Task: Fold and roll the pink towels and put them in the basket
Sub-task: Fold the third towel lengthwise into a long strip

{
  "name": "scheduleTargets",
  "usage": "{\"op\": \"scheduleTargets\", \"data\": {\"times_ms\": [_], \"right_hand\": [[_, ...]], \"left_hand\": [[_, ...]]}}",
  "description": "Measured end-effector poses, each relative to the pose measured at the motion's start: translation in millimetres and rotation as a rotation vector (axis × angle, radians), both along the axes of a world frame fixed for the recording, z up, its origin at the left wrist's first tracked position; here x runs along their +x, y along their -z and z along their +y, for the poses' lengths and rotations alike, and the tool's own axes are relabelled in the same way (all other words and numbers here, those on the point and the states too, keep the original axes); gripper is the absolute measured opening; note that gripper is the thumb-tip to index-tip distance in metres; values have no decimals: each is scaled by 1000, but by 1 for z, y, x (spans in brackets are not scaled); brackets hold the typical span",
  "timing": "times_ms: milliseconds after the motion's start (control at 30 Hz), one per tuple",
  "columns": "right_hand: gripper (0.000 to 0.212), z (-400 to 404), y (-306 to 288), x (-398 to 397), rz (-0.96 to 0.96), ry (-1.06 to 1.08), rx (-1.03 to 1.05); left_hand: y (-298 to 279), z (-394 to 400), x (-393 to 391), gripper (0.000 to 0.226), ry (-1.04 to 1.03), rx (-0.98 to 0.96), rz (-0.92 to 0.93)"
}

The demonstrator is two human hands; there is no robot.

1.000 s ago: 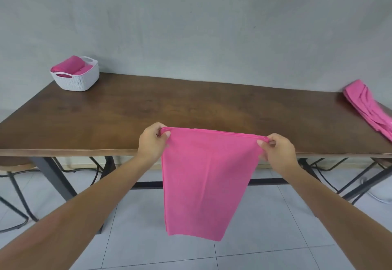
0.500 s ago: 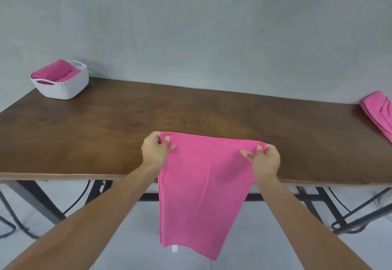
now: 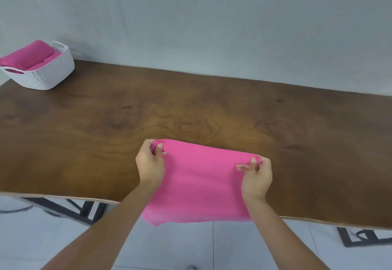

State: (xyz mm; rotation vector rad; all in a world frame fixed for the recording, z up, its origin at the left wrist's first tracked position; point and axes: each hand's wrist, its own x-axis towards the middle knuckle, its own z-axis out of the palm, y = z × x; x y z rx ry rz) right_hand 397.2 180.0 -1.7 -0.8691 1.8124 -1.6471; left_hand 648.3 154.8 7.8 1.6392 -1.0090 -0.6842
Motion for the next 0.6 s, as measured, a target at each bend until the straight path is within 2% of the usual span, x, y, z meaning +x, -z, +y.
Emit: {"op": "scheduleTargets", "data": {"times_ms": [200, 400, 600], "right_hand": [[23, -60, 1, -7, -17, -39, -7], [13, -121, -2, -10, -27, -75, -23], [13, -189, 1, -12, -57, -70, -22]], "left_hand": [[-1, -50, -12, 20, -61, 27, -60], [-3, -105, -16, 17, -104, 40, -57], [-4, -173, -19, 18, -110, 33, -54]]}}
